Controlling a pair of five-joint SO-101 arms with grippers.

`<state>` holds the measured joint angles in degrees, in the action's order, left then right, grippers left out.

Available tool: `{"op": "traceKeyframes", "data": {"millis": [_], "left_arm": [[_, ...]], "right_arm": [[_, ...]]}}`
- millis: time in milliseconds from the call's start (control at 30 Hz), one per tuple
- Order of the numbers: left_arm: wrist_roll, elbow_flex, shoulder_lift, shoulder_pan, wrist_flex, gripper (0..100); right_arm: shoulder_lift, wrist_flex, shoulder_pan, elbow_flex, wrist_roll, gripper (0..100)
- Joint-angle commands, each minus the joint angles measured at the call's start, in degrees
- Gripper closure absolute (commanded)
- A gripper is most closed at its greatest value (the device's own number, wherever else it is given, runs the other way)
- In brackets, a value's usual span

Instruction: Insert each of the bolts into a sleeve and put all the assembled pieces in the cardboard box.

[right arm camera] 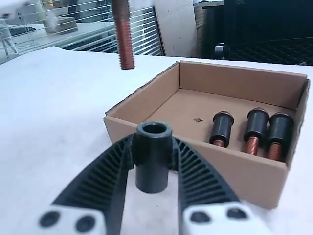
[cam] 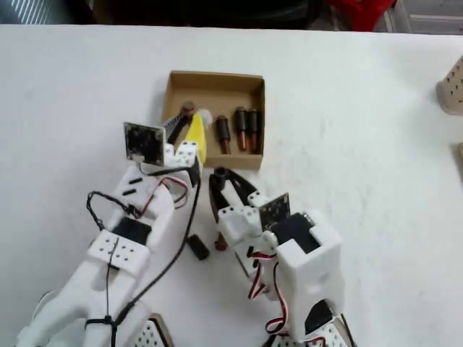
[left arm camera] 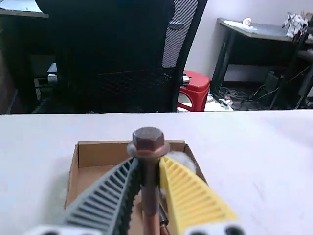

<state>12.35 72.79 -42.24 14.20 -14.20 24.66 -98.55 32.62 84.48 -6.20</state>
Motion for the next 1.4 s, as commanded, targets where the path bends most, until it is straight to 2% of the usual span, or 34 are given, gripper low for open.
{"op": "traceKeyframes", "data": {"millis": [0, 133, 400, 767, 1267, 1367], "left_arm": [[4.22, -1.14, -0.4, 2.24, -3.78, 98], [4.31, 1.76, -4.09, 3.82, -3.78, 98], [4.31, 4.57, -11.74, 7.96, 5.36, 98], [0.0, 10.02, -16.57, 11.82, 5.45, 98], [-0.26, 9.58, -16.22, 11.65, 5.1, 98], [-2.46, 8.09, -16.22, 11.74, 5.36, 98]], "right_arm": [[-0.13, -1.36, 0.48, -0.53, 0.79, 98.2], [-0.13, -1.36, 0.48, -0.53, 0.79, 98.2], [-0.13, -1.36, 0.57, -0.53, 0.79, 98.2], [-0.13, -1.36, 0.57, -0.53, 0.79, 98.2], [-0.13, -1.36, 0.57, -0.44, 0.79, 98.2], [-0.13, -1.36, 0.57, -0.44, 0.79, 98.2]]}}
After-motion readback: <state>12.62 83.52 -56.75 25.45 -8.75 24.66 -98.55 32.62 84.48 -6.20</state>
